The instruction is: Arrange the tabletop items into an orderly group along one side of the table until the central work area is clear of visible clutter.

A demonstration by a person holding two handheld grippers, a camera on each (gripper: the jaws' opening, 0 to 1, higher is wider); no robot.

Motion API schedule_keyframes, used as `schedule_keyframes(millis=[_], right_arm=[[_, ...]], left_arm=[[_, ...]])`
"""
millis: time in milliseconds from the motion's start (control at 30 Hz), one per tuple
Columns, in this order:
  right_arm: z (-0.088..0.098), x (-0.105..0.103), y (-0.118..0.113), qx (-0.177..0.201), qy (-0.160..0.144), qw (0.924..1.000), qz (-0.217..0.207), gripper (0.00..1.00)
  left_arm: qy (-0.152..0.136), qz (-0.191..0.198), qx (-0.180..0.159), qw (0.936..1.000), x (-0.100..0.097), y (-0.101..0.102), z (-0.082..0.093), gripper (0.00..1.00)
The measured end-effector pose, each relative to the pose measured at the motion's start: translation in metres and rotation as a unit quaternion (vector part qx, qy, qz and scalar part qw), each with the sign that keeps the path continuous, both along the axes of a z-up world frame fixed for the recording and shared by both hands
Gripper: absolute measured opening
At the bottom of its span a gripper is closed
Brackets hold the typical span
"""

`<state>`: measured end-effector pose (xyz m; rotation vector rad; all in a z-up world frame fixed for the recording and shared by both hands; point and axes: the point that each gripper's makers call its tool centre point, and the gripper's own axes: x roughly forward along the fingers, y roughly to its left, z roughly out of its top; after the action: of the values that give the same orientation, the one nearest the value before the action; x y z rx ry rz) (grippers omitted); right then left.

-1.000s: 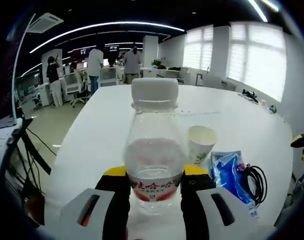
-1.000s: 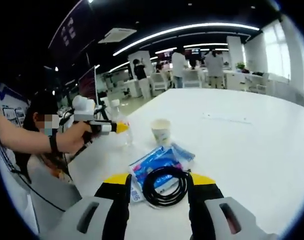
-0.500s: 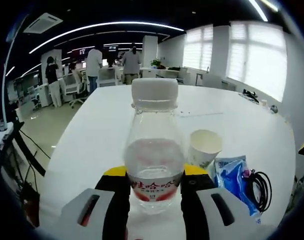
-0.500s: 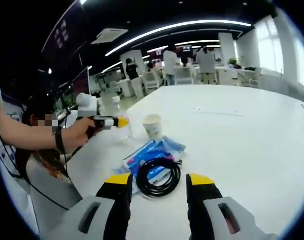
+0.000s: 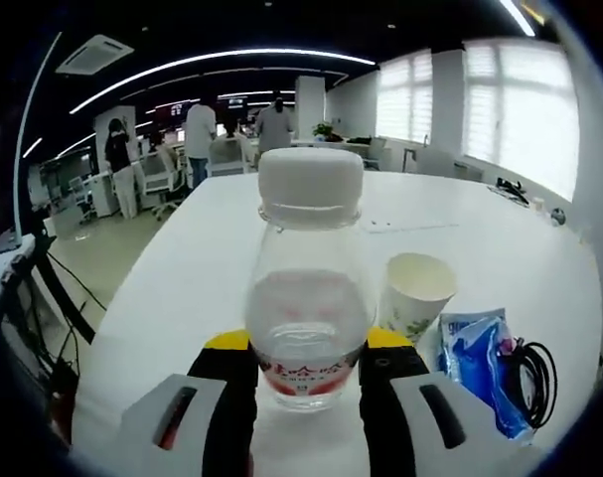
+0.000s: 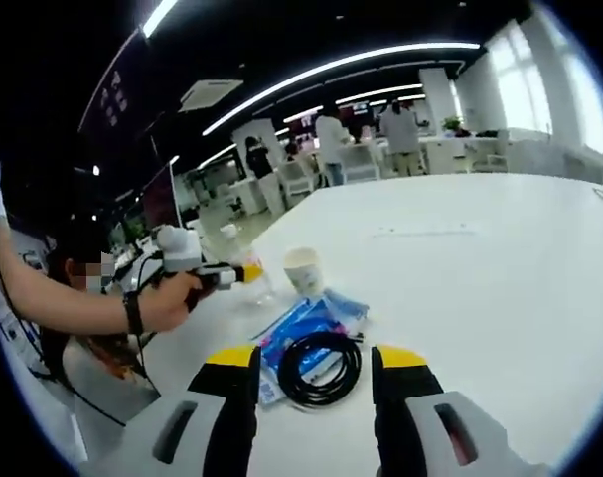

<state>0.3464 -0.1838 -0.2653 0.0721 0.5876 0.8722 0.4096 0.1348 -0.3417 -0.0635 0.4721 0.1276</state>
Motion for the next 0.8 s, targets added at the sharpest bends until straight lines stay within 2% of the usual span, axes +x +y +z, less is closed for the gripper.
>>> schedule_keyframes(millis=[100, 433, 600, 700, 800], right_arm=[[-0.001, 0.003, -0.005, 0.000, 0.003, 1.0000, -0.005, 0.43], [-0.002, 0.004, -0.013, -0.004, 0.007, 0.9998, -0.017, 0.41], [-0.004, 0.005, -0.017, -0.006, 0.009, 0.9997, -0.022, 0.41], [-0.004, 0.005, -0.019, -0.007, 0.009, 0.9996, -0.026, 0.40], [-0.006, 0.005, -0.022, -0.010, 0.012, 0.9995, -0.028, 0.40]], left_arm=[[-0.011, 0.009, -0.001, 0.9999, 0.000, 0.001, -0.001, 0.39], [-0.012, 0.030, -0.016, 0.9994, 0.016, 0.001, -0.002, 0.39], [-0.011, 0.027, -0.017, 0.9994, 0.028, -0.005, -0.002, 0.39], [-0.009, 0.026, -0.019, 0.9995, 0.036, -0.001, -0.003, 0.39], [-0.008, 0.030, -0.021, 0.9993, 0.035, 0.001, -0.002, 0.39]])
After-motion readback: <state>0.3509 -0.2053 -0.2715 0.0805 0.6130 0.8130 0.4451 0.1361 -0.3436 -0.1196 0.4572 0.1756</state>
